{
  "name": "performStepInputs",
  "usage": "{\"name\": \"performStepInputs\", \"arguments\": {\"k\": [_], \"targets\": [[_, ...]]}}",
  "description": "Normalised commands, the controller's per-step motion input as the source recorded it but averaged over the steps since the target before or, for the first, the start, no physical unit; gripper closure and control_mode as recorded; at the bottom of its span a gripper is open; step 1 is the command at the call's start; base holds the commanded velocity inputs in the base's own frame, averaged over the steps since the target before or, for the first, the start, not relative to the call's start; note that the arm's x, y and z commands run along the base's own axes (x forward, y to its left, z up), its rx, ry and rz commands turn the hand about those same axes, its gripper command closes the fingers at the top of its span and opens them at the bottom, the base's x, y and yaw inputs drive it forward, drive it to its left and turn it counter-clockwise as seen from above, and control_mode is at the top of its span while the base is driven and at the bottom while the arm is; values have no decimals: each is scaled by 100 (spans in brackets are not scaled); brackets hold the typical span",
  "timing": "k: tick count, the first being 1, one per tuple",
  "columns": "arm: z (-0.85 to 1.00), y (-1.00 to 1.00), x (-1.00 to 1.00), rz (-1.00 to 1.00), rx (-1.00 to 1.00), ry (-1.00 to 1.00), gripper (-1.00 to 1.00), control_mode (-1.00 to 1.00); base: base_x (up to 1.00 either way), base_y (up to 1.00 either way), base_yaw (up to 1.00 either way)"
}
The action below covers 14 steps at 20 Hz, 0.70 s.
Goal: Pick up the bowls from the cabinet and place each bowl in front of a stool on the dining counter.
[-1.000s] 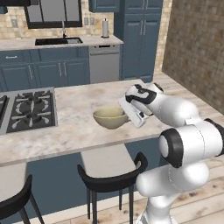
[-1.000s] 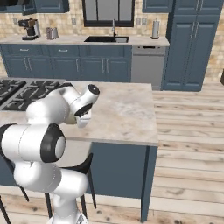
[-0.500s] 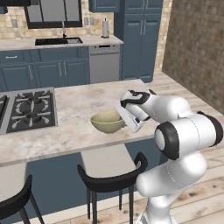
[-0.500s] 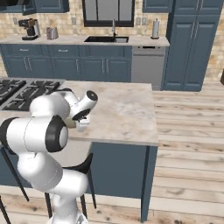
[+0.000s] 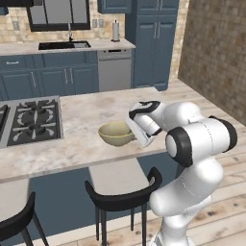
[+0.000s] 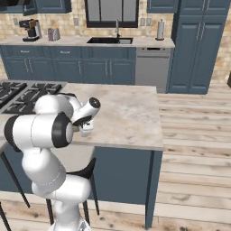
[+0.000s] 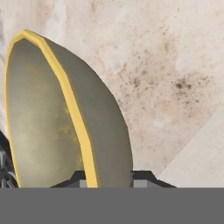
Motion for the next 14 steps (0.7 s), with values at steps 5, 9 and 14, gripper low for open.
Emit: {"name": "performStepInputs", "arguments": {"k": [5,9,14], "targets": [[-6,0,0,0,0,-6,100,-100,0,0,0],[-2,2,0,0,0,0,100,-100,0,0,0],[0,1,0,0,0,0,100,-100,0,0,0]]}}
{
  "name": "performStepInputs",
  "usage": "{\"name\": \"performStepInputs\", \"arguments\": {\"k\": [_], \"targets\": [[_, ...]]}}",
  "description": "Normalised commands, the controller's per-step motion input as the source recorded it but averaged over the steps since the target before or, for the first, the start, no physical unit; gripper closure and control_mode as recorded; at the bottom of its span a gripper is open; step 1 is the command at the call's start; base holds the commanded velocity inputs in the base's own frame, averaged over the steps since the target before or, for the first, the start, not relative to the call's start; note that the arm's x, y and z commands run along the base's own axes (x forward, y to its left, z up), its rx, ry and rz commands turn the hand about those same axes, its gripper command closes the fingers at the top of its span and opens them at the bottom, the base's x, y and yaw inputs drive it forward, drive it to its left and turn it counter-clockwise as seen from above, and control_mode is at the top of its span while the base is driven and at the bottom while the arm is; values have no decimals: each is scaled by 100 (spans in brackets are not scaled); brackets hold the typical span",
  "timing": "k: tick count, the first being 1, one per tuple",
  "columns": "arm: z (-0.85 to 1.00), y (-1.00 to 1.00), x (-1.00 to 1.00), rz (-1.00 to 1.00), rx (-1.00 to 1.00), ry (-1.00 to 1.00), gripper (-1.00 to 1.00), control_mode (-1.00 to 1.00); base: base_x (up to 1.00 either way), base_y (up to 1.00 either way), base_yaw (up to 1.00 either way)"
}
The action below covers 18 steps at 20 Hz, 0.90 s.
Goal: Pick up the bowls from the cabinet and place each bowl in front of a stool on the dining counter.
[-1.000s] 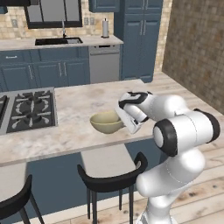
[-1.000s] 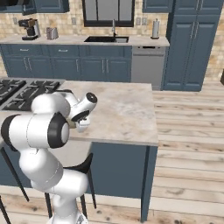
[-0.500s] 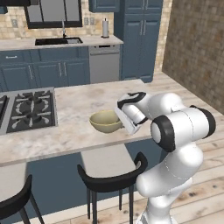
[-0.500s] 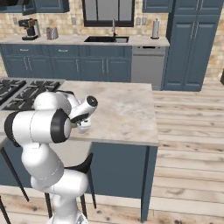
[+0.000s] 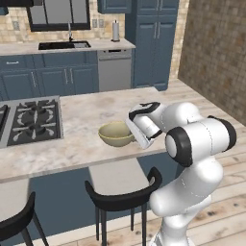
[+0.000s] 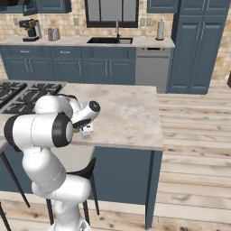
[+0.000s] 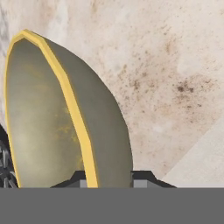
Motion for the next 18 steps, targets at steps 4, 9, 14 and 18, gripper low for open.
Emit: {"name": "performStepInputs", "arguments": {"k": [4,9,14,18], "targets": [[0,0,0,0,0,0,100,-100,0,0,0],[0,0,0,0,0,0,100,-100,0,0,0],[0,0,0,0,0,0,100,-100,0,0,0],[0,0,0,0,0,0,-100,-100,0,0,0]]}}
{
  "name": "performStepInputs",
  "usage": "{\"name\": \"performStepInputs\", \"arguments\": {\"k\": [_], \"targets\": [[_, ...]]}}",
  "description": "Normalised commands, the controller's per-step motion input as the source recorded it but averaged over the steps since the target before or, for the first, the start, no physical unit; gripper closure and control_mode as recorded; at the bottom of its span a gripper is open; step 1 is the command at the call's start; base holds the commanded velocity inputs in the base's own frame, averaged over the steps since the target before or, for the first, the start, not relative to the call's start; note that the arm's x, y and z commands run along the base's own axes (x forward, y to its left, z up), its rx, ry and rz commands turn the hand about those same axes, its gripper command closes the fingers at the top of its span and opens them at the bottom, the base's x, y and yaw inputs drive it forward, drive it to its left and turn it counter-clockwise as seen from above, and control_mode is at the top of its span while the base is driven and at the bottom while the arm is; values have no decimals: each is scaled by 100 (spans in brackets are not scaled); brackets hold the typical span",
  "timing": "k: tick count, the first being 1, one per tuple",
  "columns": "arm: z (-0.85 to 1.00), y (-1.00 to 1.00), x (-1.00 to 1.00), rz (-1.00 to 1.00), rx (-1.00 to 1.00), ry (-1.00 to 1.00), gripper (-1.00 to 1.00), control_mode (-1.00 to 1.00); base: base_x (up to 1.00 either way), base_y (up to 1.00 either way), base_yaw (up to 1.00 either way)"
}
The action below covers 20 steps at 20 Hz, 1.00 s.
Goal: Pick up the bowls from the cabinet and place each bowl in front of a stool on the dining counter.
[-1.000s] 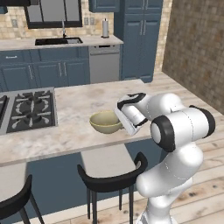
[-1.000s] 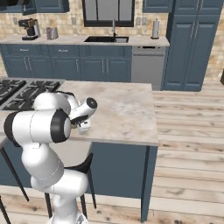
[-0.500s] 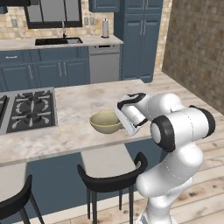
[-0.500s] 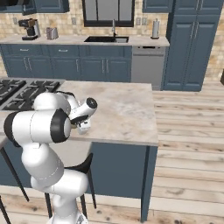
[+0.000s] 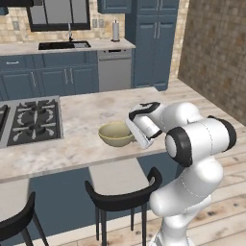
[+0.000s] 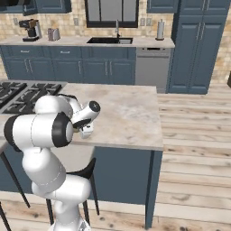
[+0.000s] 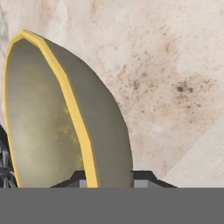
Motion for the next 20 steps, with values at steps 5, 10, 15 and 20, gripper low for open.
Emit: {"name": "performStepInputs", "arguments": {"k": [5,10,15,20], "targets": [[0,0,0,0,0,0,-100,-100,0,0,0],[0,0,0,0,0,0,-100,-100,0,0,0],[0,0,0,0,0,0,-100,-100,0,0,0],[12,0,0,0,0,0,-100,-100,0,0,0]]}}
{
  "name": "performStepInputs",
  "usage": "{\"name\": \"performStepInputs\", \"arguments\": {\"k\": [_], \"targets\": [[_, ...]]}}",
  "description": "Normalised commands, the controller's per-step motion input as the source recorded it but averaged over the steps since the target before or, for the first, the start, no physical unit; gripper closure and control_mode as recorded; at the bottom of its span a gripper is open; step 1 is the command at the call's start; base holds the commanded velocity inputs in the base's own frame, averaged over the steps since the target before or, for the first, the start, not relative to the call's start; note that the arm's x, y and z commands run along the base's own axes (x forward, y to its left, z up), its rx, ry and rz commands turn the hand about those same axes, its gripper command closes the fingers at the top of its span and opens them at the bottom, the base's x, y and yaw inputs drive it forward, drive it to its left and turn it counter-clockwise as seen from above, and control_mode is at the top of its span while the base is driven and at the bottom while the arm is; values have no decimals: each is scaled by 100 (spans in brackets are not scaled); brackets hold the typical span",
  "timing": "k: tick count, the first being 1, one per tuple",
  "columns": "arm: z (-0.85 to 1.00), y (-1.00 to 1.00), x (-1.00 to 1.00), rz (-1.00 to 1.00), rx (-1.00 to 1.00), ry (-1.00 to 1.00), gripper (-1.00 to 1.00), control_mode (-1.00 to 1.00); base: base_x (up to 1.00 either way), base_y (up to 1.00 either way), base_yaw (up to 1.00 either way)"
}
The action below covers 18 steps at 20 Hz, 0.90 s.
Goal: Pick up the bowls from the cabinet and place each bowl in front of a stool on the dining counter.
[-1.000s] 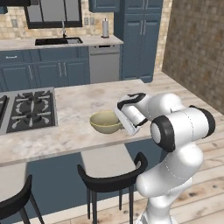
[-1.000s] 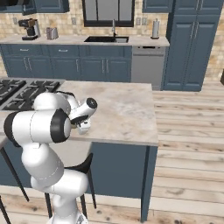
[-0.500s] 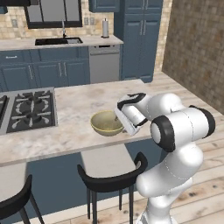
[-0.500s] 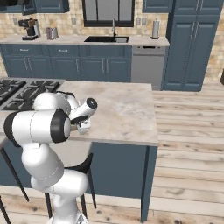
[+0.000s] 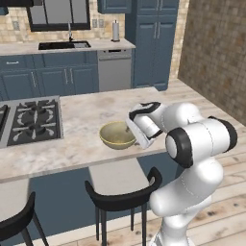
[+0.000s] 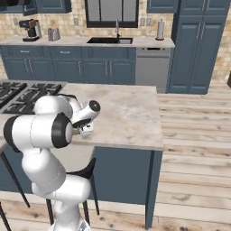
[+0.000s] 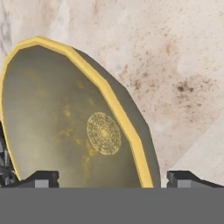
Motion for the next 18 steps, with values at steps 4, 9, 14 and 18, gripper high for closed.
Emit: {"name": "performStepInputs", "arguments": {"k": [4,9,14,18], "targets": [[69,0,-1,0,-5,0,-100,-100,0,0,0],[88,-4,-15,0,-14,0,-100,-100,0,0,0],[94,-8,-41,0,-17,1,-100,-100,0,0,0],[82,-12,-67,0,-17,4,-100,-100,0,0,0]]}}
